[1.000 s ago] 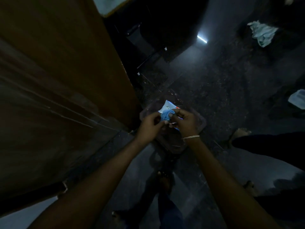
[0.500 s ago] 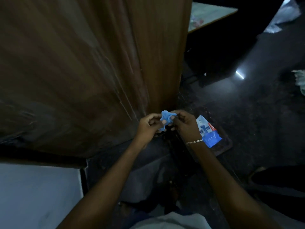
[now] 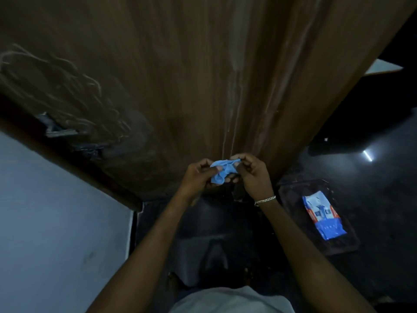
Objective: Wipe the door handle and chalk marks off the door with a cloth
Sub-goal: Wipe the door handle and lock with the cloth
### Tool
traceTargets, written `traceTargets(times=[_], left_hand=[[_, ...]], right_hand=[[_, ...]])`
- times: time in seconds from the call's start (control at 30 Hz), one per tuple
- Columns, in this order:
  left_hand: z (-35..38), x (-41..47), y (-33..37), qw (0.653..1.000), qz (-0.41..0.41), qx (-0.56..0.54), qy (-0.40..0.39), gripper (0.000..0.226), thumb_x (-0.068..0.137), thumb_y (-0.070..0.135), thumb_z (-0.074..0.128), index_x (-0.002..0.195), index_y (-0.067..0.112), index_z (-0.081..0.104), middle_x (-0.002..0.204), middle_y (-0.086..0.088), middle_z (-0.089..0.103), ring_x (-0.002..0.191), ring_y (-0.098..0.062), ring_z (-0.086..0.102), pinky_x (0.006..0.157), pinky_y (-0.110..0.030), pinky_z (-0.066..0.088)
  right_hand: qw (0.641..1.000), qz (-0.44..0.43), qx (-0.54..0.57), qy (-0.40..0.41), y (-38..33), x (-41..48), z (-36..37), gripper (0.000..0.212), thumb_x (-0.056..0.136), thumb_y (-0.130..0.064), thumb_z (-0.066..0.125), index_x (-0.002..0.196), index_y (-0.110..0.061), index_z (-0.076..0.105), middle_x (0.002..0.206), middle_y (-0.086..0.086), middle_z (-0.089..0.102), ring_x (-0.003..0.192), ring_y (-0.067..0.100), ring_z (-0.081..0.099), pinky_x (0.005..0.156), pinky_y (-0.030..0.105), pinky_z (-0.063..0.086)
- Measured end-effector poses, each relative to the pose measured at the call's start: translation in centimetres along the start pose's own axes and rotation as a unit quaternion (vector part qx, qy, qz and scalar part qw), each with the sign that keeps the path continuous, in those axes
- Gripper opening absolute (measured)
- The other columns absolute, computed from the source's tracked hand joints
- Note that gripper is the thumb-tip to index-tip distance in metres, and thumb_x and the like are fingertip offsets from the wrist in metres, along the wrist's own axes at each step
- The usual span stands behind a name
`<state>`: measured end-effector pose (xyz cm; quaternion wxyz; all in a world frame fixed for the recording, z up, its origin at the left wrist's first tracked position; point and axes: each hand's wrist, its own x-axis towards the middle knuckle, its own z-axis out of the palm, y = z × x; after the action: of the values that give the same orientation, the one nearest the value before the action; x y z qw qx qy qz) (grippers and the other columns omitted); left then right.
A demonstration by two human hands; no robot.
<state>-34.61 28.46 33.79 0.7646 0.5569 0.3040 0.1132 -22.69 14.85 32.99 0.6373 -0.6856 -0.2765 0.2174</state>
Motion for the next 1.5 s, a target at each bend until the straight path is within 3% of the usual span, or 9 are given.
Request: traceTargets(times=[0.2, 0.33, 0.43, 0.57, 0.93, 1.03, 1.13, 1.27, 1.5], left_hand=[[-10.7, -2.8, 2.6, 0.997, 0.041, -0.036, 0.058, 0.014, 0.089, -0.016, 0.059, 0.09, -0.003, 0.064, 0.085, -0.011, 0.074, 0.076, -0.015, 0.074, 0.067, -0.02, 0.06], [-17.5, -5.5, 3.9, 0.993, 0.062, -0.021, 0.101, 0.011, 0.087, -0.013, 0.065, 0.09, -0.003, 0.064, 0.072, -0.004, 0.074, 0.062, -0.009, 0.071, 0.054, -0.017, 0.056], [-22.3, -7.4, 4.4, 0.988, 0.072, -0.044, 0.128, 0.017, 0.086, -0.001, 0.074, 0.101, -0.003, 0.068, 0.092, -0.018, 0.076, 0.079, -0.022, 0.074, 0.068, -0.031, 0.064], [-27.3, -9.4, 5.1, 0.984, 0.09, -0.029, 0.154, 0.025, 0.088, 0.005, 0.074, 0.11, -0.005, 0.068, 0.102, -0.024, 0.075, 0.087, -0.029, 0.074, 0.074, -0.038, 0.065], [-32.9, -10.9, 5.2, 0.97, 0.133, -0.018, 0.203, 0.028, 0.092, 0.002, 0.068, 0.12, -0.001, 0.068, 0.11, -0.023, 0.074, 0.103, -0.038, 0.073, 0.093, -0.048, 0.059], [-34.0, -10.4, 5.6, 0.963, 0.126, -0.016, 0.239, 0.026, 0.09, 0.005, 0.071, 0.116, -0.002, 0.07, 0.108, -0.022, 0.075, 0.101, -0.037, 0.073, 0.091, -0.049, 0.06], [-35.3, -9.2, 6.1, 0.958, 0.12, -0.022, 0.258, 0.023, 0.088, 0.008, 0.074, 0.11, 0.0, 0.072, 0.104, -0.018, 0.076, 0.098, -0.034, 0.075, 0.085, -0.046, 0.063], [-36.8, -6.7, 7.0, 0.958, 0.11, -0.036, 0.263, 0.023, 0.087, 0.009, 0.076, 0.108, -0.001, 0.073, 0.1, -0.016, 0.077, 0.094, -0.031, 0.076, 0.084, -0.042, 0.063], [-39.4, -2.3, 7.9, 0.96, 0.088, -0.068, 0.258, 0.014, 0.09, 0.005, 0.071, 0.103, 0.004, 0.075, 0.1, -0.007, 0.078, 0.094, -0.019, 0.077, 0.075, -0.024, 0.062]], right_hand=[[0.996, -0.057, -0.048, -0.045, -2.3, -0.1, 11.2, 0.031, 0.093, 0.011, 0.047, 0.096, -0.004, 0.074, 0.107, 0.006, 0.066, 0.094, 0.015, 0.068, 0.066, 0.03, 0.059], [0.978, -0.144, -0.115, -0.096, -3.4, -0.5, 19.2, 0.022, 0.088, -0.001, 0.067, 0.107, -0.007, 0.075, 0.111, 0.003, 0.058, 0.104, 0.008, 0.062, 0.085, 0.022, 0.053], [0.969, -0.146, -0.149, -0.132, -4.2, -1.1, 24.9, 0.04, 0.081, -0.027, 0.081, 0.117, -0.014, 0.072, 0.109, -0.006, 0.057, 0.105, 0.01, 0.062, 0.088, 0.021, 0.053], [0.954, -0.187, -0.18, -0.148, -5.6, -1.7, 30.0, 0.043, 0.08, -0.019, 0.081, 0.121, -0.013, 0.07, 0.108, -0.006, 0.062, 0.1, 0.008, 0.063, 0.086, 0.02, 0.051], [0.929, -0.253, -0.208, -0.172, -7.8, -0.7, 35.5, 0.025, 0.088, 0.0, 0.068, 0.11, -0.01, 0.075, 0.101, 0.002, 0.073, 0.091, 0.008, 0.066, 0.08, 0.01, 0.048], [0.925, -0.247, -0.212, -0.194, -7.0, 0.3, 36.9, 0.022, 0.088, -0.009, 0.072, 0.11, -0.008, 0.073, 0.105, 0.0, 0.065, 0.094, 0.002, 0.062, 0.081, 0.004, 0.045], [0.923, -0.23, -0.231, -0.206, -6.4, 1.5, 38.6, 0.036, 0.084, -0.024, 0.078, 0.118, -0.015, 0.069, 0.106, -0.01, 0.056, 0.093, -0.004, 0.057, 0.079, 0.001, 0.043], [0.91, -0.253, -0.262, -0.199, -5.8, 4.5, 40.7, 0.038, 0.087, -0.012, 0.074, 0.124, -0.013, 0.067, 0.12, 0.004, 0.069, 0.108, 0.011, 0.063, 0.092, 0.008, 0.042], [0.924, -0.222, -0.225, -0.216, -5.4, 10.3, 42.8, 0.027, 0.091, -0.003, 0.065, 0.114, -0.014, 0.073, 0.109, -0.004, 0.066, 0.093, -0.011, 0.059, 0.084, -0.001, 0.043]])
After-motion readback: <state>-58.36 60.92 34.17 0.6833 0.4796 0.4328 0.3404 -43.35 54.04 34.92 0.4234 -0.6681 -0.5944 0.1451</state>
